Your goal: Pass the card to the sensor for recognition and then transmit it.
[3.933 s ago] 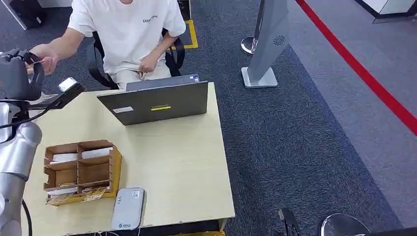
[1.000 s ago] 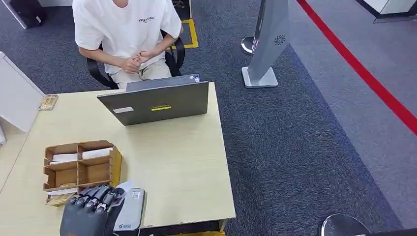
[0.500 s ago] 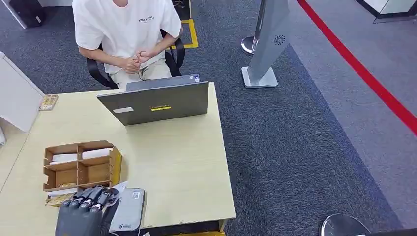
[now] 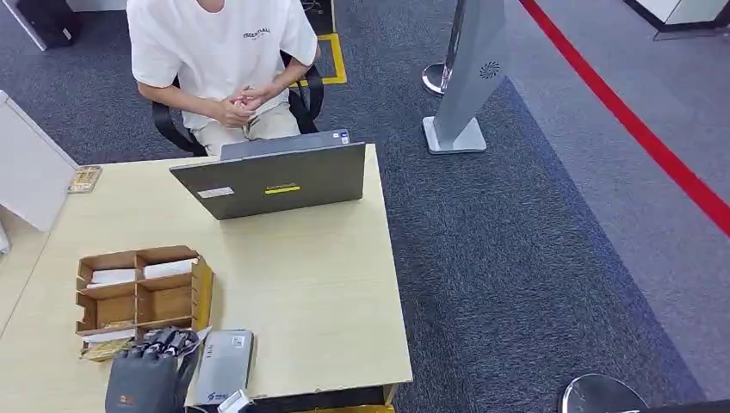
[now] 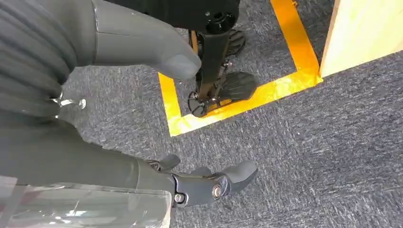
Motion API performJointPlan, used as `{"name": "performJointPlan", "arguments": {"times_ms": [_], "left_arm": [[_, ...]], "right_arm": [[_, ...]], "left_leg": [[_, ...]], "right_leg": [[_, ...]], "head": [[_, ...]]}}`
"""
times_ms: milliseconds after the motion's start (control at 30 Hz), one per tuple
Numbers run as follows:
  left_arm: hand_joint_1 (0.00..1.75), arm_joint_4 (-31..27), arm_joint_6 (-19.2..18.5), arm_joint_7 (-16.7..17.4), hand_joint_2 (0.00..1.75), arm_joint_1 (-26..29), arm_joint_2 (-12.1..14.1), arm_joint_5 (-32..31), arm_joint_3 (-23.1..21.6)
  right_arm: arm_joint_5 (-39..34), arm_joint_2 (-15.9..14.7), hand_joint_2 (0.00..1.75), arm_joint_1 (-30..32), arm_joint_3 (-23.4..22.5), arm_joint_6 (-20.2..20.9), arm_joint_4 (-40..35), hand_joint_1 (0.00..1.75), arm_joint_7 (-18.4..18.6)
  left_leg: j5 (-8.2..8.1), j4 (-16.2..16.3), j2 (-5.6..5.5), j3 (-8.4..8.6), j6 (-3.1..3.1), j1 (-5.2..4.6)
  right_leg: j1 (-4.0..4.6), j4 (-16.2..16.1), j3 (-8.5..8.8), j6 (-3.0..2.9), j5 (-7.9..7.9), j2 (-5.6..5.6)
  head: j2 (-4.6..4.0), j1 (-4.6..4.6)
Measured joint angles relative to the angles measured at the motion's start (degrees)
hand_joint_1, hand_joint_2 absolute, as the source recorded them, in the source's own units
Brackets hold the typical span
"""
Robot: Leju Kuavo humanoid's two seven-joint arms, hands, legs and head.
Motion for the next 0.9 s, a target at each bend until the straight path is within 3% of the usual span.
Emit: {"name": "performJointPlan", "arguments": {"times_ms": [167, 367, 900], "left_arm": [[1.75, 6.1, -1.1, 4.7, 1.75, -1.6, 0.9, 1.0, -0.6], [1.75, 10.2, -4.5, 10.2, 1.75, -3.3, 3.8, 2.8, -5.2], [1.75, 12.5, -7.2, 11.8, 1.75, -5.7, 7.8, 3.3, -12.8]], "right_arm": [[0.7, 0.0, 1.75, -0.1, -0.4, 0.3, 0.0, 0.0, 0.1], [1.8, 0.0, 1.75, -0.2, -0.9, 0.8, 0.0, 0.0, 0.1], [2.6, 0.0, 1.75, -0.4, -1.9, 1.0, 0.0, 0.0, 0.1]], "left_leg": [[0.0, 0.0, -0.01, 0.0, 0.0, 0.0], [0.0, 0.0, -0.03, 0.01, 0.0, 0.0], [0.0, 0.0, -0.06, 0.16, 0.0, -0.01]], "right_leg": [[0.0, 0.0, 0.0, 0.0, 0.0, 0.0], [0.0, 0.0, 0.01, 0.0, 0.0, -0.02], [0.0, 0.0, 0.19, 0.01, -0.01, -0.1]], "head": [[0.0, 0.0], [0.0, 0.0], [0.0, -0.02]]}}
